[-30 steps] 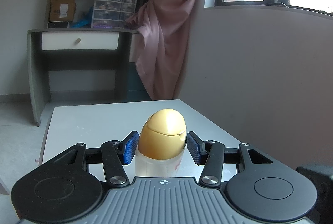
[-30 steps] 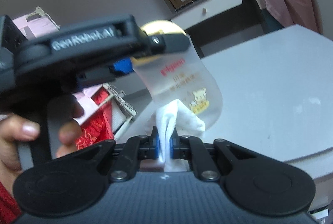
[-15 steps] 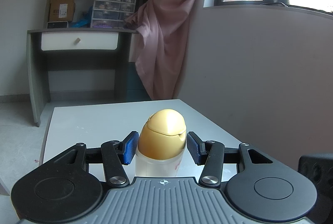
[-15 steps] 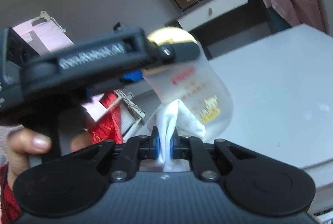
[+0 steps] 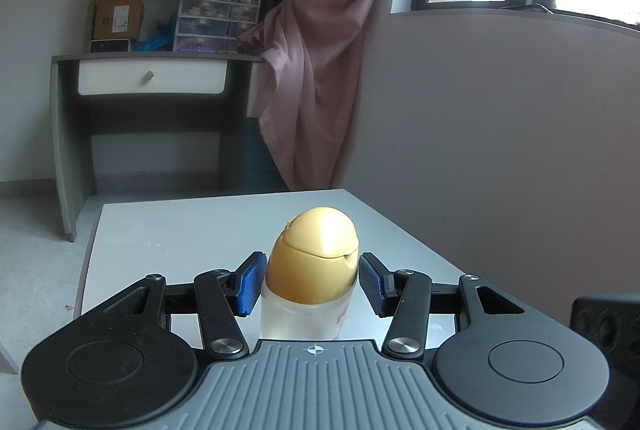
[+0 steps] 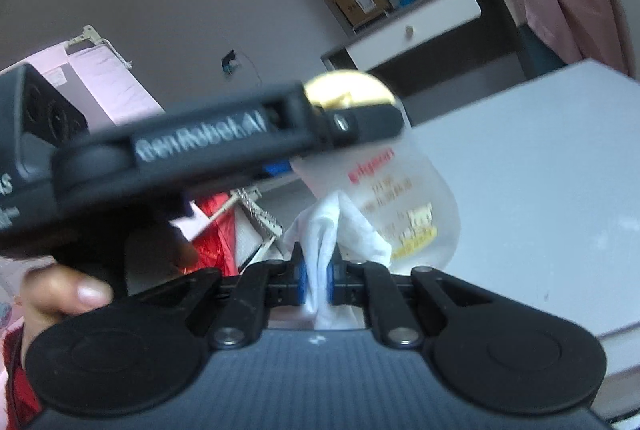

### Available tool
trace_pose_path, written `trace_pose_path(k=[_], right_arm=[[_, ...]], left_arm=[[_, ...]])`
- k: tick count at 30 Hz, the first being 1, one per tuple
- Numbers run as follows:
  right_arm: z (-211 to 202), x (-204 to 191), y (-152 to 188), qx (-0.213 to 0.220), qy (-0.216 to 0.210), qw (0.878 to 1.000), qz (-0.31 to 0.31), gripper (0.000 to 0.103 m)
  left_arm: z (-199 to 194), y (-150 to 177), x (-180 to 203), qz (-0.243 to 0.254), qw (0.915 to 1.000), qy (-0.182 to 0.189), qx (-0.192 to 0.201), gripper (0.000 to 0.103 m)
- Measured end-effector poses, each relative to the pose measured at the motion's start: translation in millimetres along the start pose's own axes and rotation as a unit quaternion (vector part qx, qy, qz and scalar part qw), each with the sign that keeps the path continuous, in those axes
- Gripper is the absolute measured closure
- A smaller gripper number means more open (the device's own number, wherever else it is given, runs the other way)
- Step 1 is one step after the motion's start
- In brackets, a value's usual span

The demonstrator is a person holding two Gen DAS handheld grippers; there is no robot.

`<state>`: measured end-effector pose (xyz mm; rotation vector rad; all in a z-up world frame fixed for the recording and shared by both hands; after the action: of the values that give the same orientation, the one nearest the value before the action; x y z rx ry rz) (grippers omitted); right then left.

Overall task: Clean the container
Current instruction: 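Wipe the bottle's printed side with the right gripper's cloth while the left gripper holds it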

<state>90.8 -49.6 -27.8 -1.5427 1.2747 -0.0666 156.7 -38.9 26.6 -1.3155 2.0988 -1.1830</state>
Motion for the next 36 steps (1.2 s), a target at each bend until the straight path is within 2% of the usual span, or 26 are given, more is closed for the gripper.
trace_pose_path(k=[7,14,28,36], right_arm=[[12,10,14,-0.027,0.013,1.000,0.006,0.093],[10,13,17,-0.029,0.013,0.999,0.012,0.093],[-16,-8,-11,0.036,-0.015,0.999,-0.003,0.093],[-4,8,6,0.003,-0.003,1.000,0.013,0.094]], left_arm=[[-2,0,-4,-0.002,1.0000,0.002,0.001,0.051],[-2,0,-6,-0.004,1.0000,0.004,0.001,0.051],[-8,1,-7,0.001,1.0000,0.005,0.002,0.051],[-10,3,-9,0.002,1.0000,0.006,0.001,0.051]])
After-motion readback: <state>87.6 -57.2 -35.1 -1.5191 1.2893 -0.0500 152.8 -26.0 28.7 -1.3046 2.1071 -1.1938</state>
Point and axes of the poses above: each gripper's, at about its wrist camera, not at the fingertips, and z roughly the way its jaws point, x to its right, y to its underside, the point moved 10 cm from there along z, roughly the way its jaws point, and after that the axes turned 14 degrees about -x, right-handed, at the moved point
